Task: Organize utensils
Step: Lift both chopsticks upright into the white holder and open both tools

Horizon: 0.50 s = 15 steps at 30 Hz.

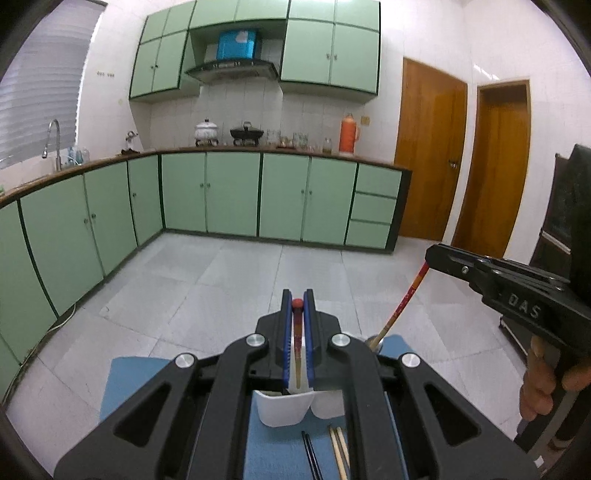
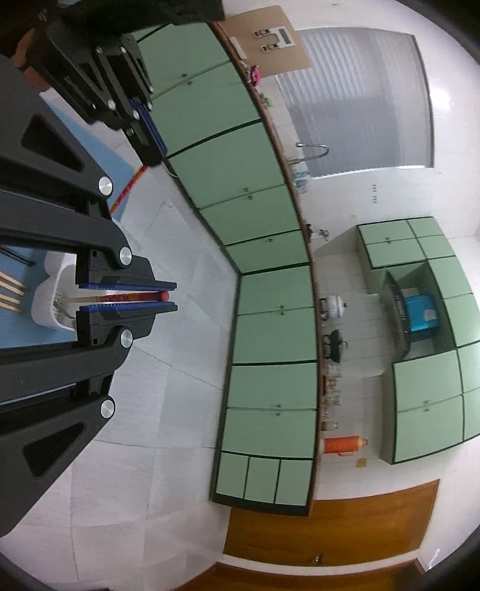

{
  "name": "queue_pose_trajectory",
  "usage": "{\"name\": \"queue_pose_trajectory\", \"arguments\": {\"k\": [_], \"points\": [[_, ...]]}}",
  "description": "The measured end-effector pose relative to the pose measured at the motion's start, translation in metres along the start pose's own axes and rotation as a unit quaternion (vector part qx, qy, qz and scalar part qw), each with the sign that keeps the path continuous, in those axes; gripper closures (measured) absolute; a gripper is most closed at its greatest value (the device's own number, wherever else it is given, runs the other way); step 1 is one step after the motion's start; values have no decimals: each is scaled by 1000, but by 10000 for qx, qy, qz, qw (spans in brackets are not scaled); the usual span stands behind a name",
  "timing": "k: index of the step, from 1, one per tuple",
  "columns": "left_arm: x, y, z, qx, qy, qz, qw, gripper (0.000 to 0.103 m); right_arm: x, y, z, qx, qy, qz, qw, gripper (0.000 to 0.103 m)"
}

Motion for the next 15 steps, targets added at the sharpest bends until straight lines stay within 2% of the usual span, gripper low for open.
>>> {"name": "queue_pose_trajectory", "arguments": {"k": [4,6,7,8,9,11,13,15], "points": [[2,-13,-11,239,-49,-112,9996,95,0,-7,-11,233,18,156,9996,97],[4,-11,-16,273,-61,-121,9995,87,1,-4,-17,249,47,139,9996,94],[7,-10,-16,265,-48,-123,9996,77,2,-3,-18,242,56,138,9996,92],[9,-4,-18,215,-23,-122,9997,68,2,2,-20,202,58,102,9997,87],[10,0,-19,176,-12,-123,9998,65,1,5,-21,160,48,58,9998,82],[12,11,-21,91,0,-92,9999,53,1,18,-26,15,9,-57,10000,67],[16,26,-25,-23,31,-30,10000,47,0,32,-32,-95,-28,-122,9999,62],[20,40,-31,-103,75,44,9999,39,2,45,-40,-193,-56,-218,9996,52]]}}
Point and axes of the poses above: each gripper's, at about its wrist camera, not at the fingertips, and y roughly against the way its jaws point, x to its left, z to its top, the point moved 1 cm from there along -y, roughly the way its jaws point, and after that the axes turned 5 degrees about z, right-handed, at the moved point
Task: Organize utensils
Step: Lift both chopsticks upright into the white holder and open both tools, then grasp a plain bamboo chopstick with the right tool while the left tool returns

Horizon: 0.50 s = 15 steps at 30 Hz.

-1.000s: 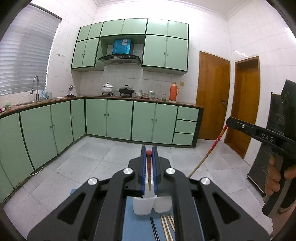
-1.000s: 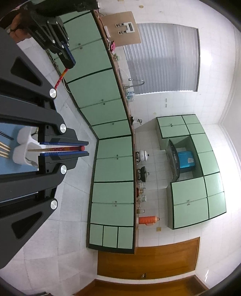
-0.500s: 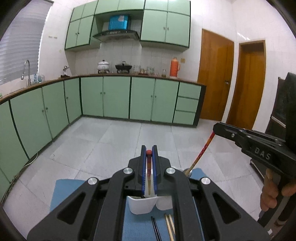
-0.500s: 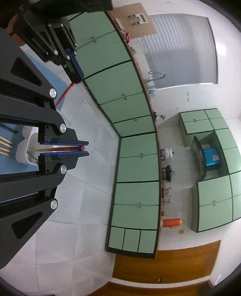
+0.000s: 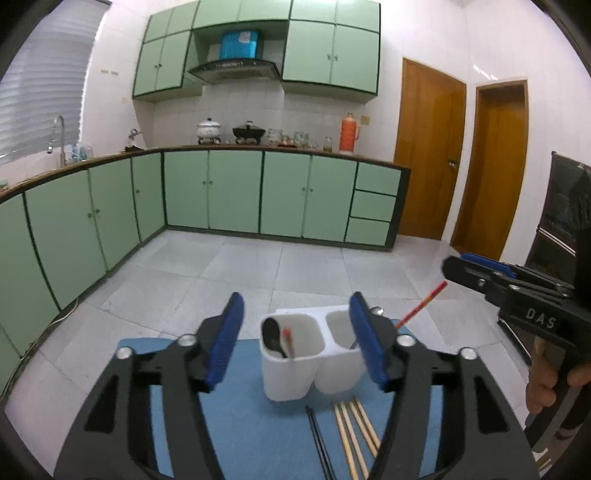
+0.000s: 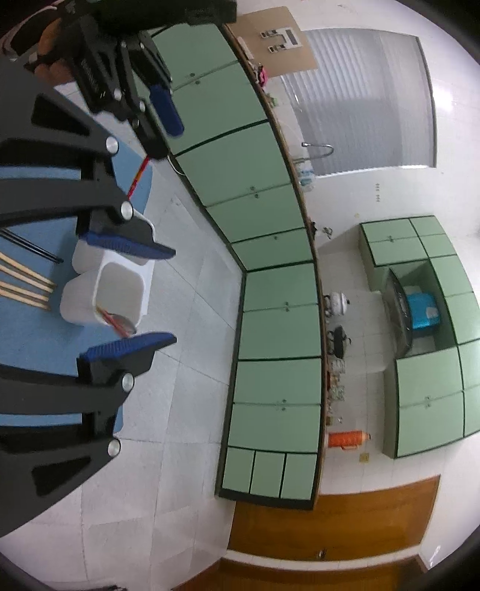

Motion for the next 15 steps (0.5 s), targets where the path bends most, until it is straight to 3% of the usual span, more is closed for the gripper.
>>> {"name": "queue_pose_trajectory", "arguments": {"k": [2,7,15], "points": [[4,15,-7,-79,72,73,9999,28,1,13,-8,-80,-26,-89,9999,45],[10,49,-38,-96,110,262,9996,18,9,45,-47,-95,-125,-207,9997,37],[4,72,-107,535,-123,334,9979,17,18,66,-139,540,-311,-437,9971,37]]}}
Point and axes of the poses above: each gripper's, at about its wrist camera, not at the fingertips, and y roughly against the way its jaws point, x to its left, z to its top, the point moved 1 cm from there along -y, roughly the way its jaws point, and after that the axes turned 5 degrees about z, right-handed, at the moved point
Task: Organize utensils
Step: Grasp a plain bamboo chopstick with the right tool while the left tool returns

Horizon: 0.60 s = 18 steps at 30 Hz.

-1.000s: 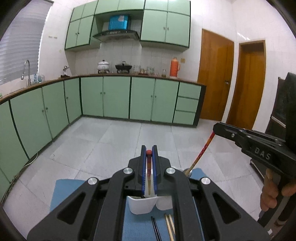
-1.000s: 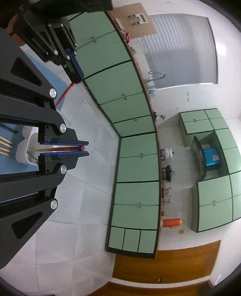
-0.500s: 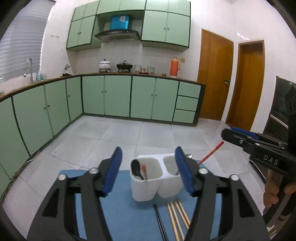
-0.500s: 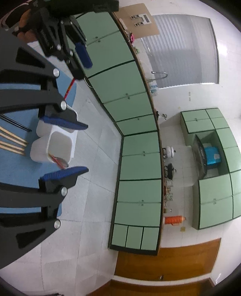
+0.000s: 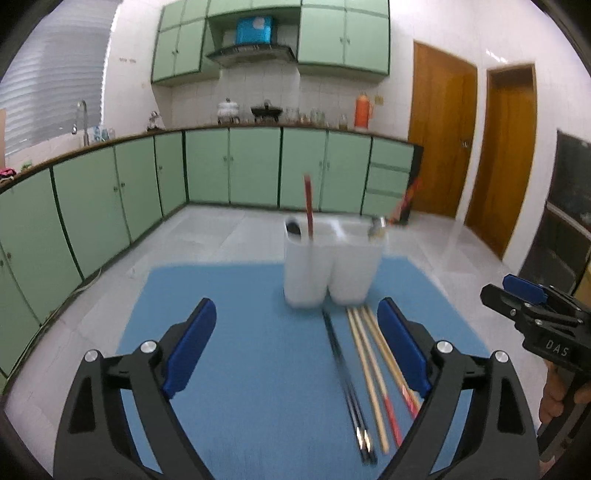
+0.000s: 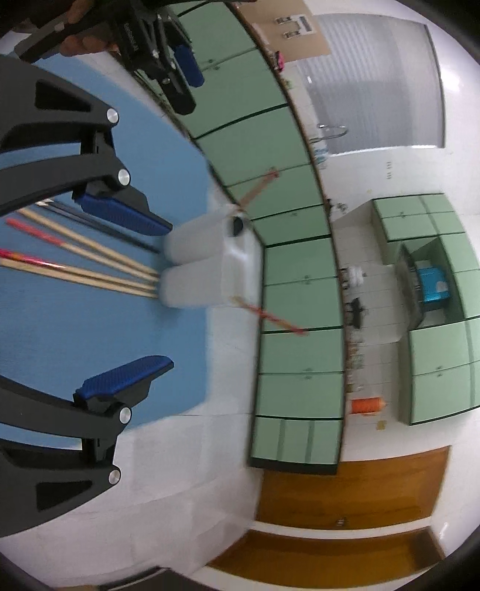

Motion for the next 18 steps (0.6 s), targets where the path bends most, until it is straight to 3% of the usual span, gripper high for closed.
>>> {"name": "queue_pose_trajectory", "arguments": {"k": [8,11,18], "points": [[0,-7,-62,733,-310,64,9968,17,-2,-7,-72,862,-96,-120,9962,40],[1,-8,-79,938,-325,82,9950,17,-3,-11,-92,1148,-200,-70,9932,52],[0,-14,-104,1322,-394,153,9903,17,6,-16,-113,1480,-67,40,9890,67]]}}
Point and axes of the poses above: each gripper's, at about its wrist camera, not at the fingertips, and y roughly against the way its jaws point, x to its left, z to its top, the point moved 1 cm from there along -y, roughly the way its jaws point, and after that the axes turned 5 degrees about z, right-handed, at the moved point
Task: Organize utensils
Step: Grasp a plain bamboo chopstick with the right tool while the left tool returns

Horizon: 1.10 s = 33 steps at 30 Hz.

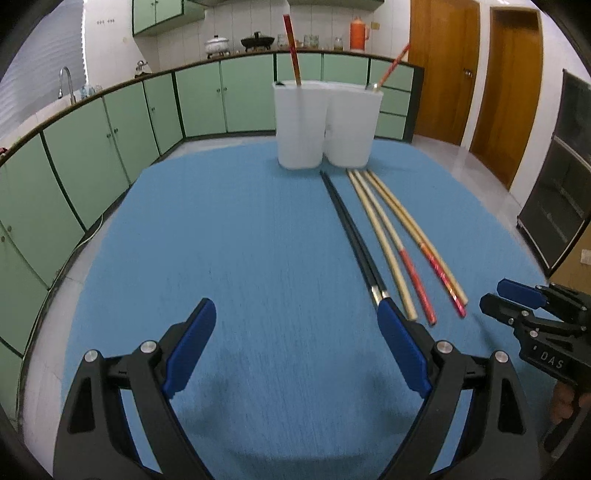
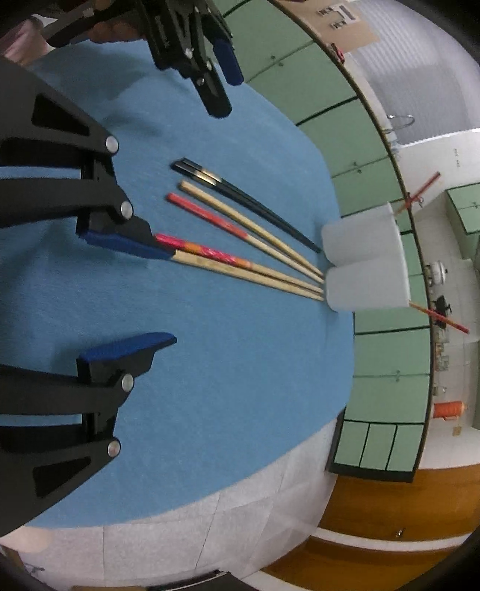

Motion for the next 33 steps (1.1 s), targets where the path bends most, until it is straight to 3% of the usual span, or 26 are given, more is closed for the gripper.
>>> {"name": "queue_pose_trajectory", "arguments": {"k": [5,8,21,23,27,33], "points": [[-2,-3,-4,132,17,3,9999,17,10,-8,-2,154,243,-26,9996,81],[-3,-4,-3,158,21,-8,9999,17,16,-13,-1,127,390,-108,9991,84],[-13,-9,-8,271,-36,-135,9995,17,28,-25,3,166,553,1,9983,86],[-14,-10,-9,293,-40,-167,9994,17,25,-26,5,169,492,-60,9986,96],[-19,-10,-10,326,-89,-258,9991,17,14,-25,7,146,293,-197,9993,96],[-28,-14,-13,482,-123,-388,9980,24,2,-22,7,109,104,-170,9997,96]]}}
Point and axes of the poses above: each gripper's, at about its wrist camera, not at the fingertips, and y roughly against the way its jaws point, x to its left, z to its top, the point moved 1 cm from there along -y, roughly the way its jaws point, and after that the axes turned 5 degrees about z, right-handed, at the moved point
